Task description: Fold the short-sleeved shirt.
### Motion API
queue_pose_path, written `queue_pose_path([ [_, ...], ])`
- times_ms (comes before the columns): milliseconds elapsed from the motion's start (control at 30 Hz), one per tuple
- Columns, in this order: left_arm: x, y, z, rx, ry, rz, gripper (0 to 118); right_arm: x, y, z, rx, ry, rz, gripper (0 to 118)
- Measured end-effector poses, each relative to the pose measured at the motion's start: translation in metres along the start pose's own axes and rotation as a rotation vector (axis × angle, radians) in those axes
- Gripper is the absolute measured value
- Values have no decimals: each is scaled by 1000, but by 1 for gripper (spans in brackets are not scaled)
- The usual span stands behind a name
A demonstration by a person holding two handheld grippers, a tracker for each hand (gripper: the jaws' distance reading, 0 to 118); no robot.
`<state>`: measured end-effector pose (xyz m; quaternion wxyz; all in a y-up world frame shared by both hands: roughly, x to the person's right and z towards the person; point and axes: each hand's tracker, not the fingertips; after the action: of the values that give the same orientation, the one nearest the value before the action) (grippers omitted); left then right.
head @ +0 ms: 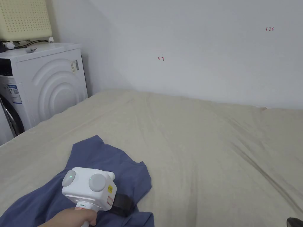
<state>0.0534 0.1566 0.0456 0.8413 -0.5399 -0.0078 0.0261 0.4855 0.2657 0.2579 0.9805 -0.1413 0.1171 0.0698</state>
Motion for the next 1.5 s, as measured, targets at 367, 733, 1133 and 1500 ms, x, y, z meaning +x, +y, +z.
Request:
queue_pose_path([
  [367,5,-7,56,71,60,-17,2,6,2,22,5,13,9,0],
  [733,6,17,247,331,101,-53,2,43,8,61,83,8,-48,0],
  [1133,140,62,473,783,-148,-260,2,88,4,91,159,-95,-91,0],
  [1500,379,70,340,481,-468,-578,2,132,-7,131,188,-225,-174,0],
])
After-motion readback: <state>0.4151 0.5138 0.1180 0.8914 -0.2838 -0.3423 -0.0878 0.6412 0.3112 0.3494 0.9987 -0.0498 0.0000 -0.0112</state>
